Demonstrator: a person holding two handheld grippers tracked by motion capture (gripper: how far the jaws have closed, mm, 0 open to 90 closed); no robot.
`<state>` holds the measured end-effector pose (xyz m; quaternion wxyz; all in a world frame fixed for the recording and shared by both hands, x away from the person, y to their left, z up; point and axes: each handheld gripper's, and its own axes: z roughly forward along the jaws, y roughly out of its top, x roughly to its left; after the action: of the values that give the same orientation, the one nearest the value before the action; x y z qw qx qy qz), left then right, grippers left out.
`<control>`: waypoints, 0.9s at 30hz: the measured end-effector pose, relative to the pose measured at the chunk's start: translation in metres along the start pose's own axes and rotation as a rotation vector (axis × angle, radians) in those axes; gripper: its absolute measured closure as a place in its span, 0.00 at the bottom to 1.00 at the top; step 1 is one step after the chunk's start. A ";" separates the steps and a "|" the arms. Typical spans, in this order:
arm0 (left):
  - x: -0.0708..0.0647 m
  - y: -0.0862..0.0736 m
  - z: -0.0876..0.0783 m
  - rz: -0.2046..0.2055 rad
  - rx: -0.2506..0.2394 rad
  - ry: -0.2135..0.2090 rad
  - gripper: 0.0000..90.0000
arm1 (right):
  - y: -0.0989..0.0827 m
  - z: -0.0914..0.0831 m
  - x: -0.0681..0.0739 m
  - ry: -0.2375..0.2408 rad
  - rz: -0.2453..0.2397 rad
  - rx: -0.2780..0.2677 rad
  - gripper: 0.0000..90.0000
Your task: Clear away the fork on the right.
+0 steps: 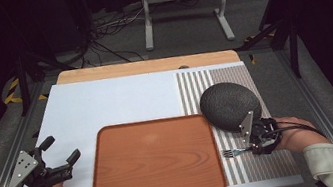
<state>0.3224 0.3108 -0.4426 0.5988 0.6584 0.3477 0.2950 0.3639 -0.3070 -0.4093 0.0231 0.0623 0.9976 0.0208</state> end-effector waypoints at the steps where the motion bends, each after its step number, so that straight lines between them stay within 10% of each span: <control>1: 0.000 0.000 0.000 0.000 0.000 0.000 0.01 | 0.000 0.001 -0.001 0.001 -0.011 0.006 0.68; 27: 0.000 0.000 0.000 -0.004 -0.003 0.002 0.01 | 0.004 0.000 0.002 0.000 -0.081 0.036 0.87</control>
<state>0.3223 0.3109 -0.4424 0.5998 0.6566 0.3493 0.2952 0.3620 -0.3030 -0.4089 0.0226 0.0224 0.9995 0.0021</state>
